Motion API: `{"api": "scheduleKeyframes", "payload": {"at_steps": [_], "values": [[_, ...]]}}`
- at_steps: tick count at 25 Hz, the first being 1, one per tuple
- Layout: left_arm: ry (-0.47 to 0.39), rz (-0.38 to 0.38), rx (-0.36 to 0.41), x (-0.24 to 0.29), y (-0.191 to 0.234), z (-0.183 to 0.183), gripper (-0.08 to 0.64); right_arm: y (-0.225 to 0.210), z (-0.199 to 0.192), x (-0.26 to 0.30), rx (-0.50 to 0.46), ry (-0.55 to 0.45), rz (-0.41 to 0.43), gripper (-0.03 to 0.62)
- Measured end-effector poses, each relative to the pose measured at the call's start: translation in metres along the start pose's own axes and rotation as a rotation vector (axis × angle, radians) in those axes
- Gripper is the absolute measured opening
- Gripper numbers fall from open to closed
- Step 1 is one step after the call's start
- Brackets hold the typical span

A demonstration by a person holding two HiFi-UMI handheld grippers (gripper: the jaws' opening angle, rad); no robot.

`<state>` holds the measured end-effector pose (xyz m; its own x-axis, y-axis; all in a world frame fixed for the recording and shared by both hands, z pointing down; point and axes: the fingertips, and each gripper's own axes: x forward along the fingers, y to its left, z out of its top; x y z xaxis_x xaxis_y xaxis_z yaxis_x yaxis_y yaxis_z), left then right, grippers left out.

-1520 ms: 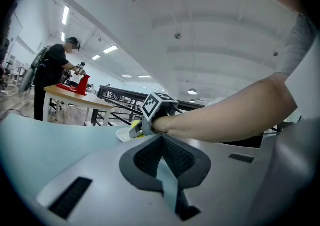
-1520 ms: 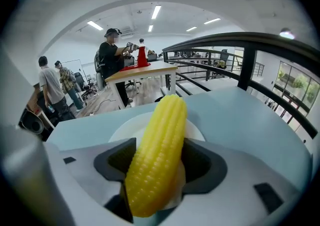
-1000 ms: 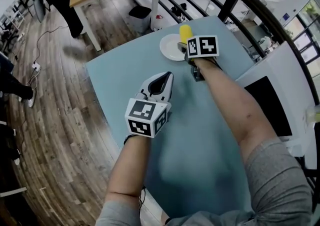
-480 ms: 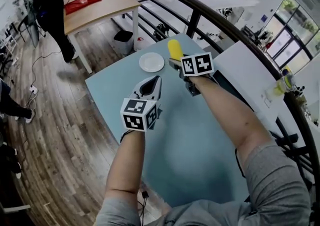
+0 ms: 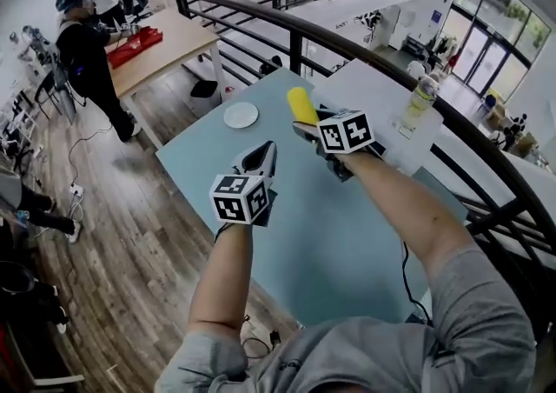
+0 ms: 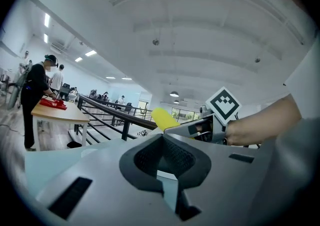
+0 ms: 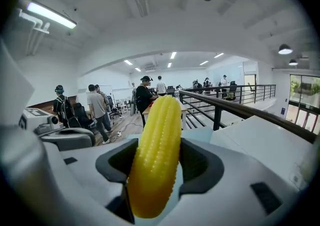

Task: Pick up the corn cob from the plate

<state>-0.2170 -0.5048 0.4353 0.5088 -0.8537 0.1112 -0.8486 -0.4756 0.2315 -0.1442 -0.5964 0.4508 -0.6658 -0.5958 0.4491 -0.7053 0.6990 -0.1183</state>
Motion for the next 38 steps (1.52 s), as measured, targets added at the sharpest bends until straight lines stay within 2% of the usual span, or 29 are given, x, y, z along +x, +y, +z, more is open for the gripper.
{"api": "scheduleKeyframes", "payload": {"at_steps": [3,13,19,22,30,38], "values": [[-0.011,-0.009,-0.026,-0.028,-0.051,0.003,0.017,0.012,-0.014,-0.066,-0.024,-0.021,0.009,0.265],[0.006,0.000,-0.081,-0.126,-0.232,-0.027,0.017,0.054,-0.091,-0.272,-0.047,-0.082,0.055,0.265],[0.015,-0.034,-0.031,-0.164,-0.354,-0.041,0.017,0.066,-0.137,-0.387,-0.125,-0.098,0.073,0.265],[0.013,-0.042,-0.005,-0.182,-0.402,-0.050,0.017,0.075,-0.160,-0.433,-0.147,-0.106,0.093,0.265],[0.001,-0.053,0.014,-0.215,-0.478,-0.061,0.017,0.105,-0.203,-0.512,-0.185,-0.122,0.164,0.265],[0.032,-0.095,0.057,-0.234,-0.501,-0.071,0.017,0.132,-0.229,-0.525,-0.225,-0.104,0.210,0.265]]}}
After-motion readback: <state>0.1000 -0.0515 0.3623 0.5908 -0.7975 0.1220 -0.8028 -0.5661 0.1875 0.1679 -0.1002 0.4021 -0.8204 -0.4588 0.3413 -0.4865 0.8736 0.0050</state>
